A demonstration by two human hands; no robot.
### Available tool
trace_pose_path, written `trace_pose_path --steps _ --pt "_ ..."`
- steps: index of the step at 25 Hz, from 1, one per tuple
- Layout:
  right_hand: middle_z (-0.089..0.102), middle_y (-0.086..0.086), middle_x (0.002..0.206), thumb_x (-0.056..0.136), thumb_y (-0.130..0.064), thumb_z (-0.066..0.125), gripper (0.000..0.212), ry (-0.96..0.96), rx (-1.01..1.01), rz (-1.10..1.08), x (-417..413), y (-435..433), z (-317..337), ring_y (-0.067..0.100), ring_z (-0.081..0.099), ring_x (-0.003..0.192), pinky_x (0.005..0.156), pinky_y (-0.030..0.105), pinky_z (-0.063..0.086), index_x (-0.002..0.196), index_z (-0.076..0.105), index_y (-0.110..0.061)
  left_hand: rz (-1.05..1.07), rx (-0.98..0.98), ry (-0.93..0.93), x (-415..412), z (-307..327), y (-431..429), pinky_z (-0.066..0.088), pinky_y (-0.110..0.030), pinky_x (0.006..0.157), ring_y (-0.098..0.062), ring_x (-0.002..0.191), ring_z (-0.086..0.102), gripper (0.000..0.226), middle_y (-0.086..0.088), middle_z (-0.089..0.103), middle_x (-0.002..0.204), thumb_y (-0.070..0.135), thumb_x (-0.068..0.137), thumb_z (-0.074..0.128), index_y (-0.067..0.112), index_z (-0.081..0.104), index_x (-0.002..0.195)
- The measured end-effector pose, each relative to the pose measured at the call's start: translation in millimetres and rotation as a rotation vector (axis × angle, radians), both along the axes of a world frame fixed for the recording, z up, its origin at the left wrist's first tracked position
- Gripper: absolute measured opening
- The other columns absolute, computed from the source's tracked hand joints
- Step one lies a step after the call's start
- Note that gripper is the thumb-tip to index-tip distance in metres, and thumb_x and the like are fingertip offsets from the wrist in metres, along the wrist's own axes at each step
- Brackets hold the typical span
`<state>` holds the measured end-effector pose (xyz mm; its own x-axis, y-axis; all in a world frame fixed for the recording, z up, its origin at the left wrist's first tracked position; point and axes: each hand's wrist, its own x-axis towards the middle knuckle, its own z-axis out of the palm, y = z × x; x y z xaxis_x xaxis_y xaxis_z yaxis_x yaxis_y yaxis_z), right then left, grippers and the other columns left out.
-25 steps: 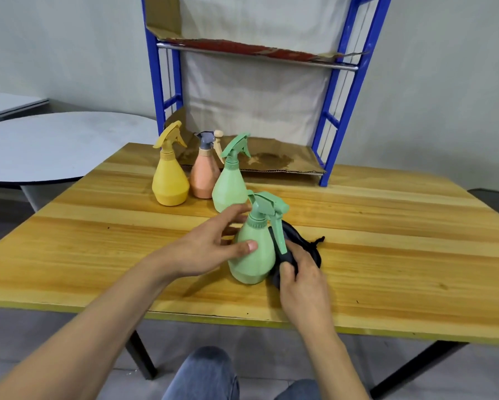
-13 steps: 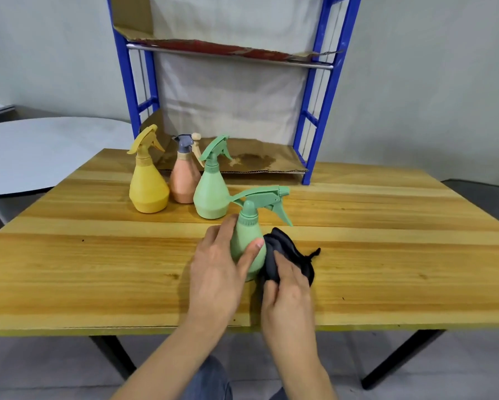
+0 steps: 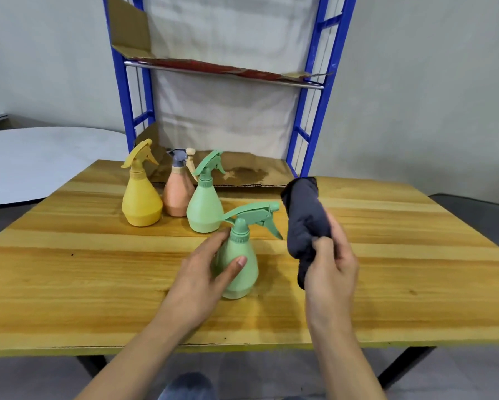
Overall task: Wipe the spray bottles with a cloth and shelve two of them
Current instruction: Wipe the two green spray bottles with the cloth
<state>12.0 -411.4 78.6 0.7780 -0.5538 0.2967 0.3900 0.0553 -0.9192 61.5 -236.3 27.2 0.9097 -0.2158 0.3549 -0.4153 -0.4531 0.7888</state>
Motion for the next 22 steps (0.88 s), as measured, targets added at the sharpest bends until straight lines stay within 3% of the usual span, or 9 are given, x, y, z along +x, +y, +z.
trace_pose_path --steps 3,6,8,12,17,18,22 --pt "0.071 -0.01 0.123 0.094 -0.006 0.065 0.046 0.012 -0.175 0.169 7 10 -4 0.003 0.066 0.113 0.088 0.016 0.052 0.135 0.06 -0.027 -0.032 -0.052 -0.027 1 -4 0 0.043 -0.037 0.114 0.004 0.136 0.047 0.067 0.018 0.054 0.148 0.06 0.089 0.06 0.032 0.048 0.15" --pt "0.069 -0.014 0.123 0.082 -0.021 0.075 0.056 0.022 -0.327 0.318 16 -4 -2 0.007 0.065 0.114 0.09 0.023 0.055 0.133 0.055 -0.031 -0.087 -0.039 -0.042 4 -7 2 0.044 -0.037 0.113 0.005 0.135 0.047 0.062 0.018 0.054 0.147 0.059 0.094 0.059 0.035 0.046 0.15" --pt "0.067 -0.017 0.122 0.086 -0.024 0.073 0.054 0.046 -0.466 0.377 22 -8 2 0.006 0.064 0.115 0.092 0.022 0.053 0.134 0.051 -0.033 -0.096 -0.025 -0.038 7 -9 2 0.043 -0.038 0.114 0.004 0.137 0.046 0.063 0.018 0.052 0.148 0.061 0.095 0.056 0.036 0.043 0.151" --pt "0.065 -0.016 0.119 0.094 -0.037 0.066 0.042 0.095 -0.729 0.36 25 -12 2 0.009 0.063 0.112 0.092 0.033 0.054 0.131 0.046 -0.039 -0.071 -0.01 -0.05 3 -13 1 0.042 -0.036 0.114 0.005 0.136 0.043 0.062 0.024 0.048 0.147 0.064 0.096 0.051 0.042 0.037 0.152" --pt "0.058 -0.019 0.118 0.092 -0.061 0.05 0.041 0.323 -1.332 0.297 16 -52 20 0.003 0.057 0.104 0.084 0.027 0.048 0.128 0.039 -0.045 -0.094 0.004 -0.005 6 -12 4 0.041 -0.036 0.116 0.008 0.136 0.038 0.065 0.033 0.039 0.144 0.066 0.095 0.051 0.047 0.03 0.154" --pt "0.057 -0.021 0.118 0.09 -0.063 0.049 0.043 0.332 -1.365 0.266 11 -59 25 0.002 0.056 0.104 0.084 0.024 0.046 0.129 0.039 -0.047 -0.087 -0.002 -0.001 5 -12 4 0.04 -0.035 0.117 0.007 0.137 0.038 0.065 0.034 0.038 0.144 0.067 0.094 0.051 0.049 0.029 0.154" --pt "0.061 -0.023 0.104 0.083 -0.064 0.051 0.036 0.161 -1.134 0.012 -6 -64 80 -0.001 0.058 0.094 0.071 0.012 0.041 0.118 0.046 -0.054 -0.055 -0.028 0.001 3 -18 0 0.038 -0.028 0.115 0.006 0.136 0.039 0.064 0.038 0.038 0.145 0.069 0.092 0.051 0.056 0.028 0.151"
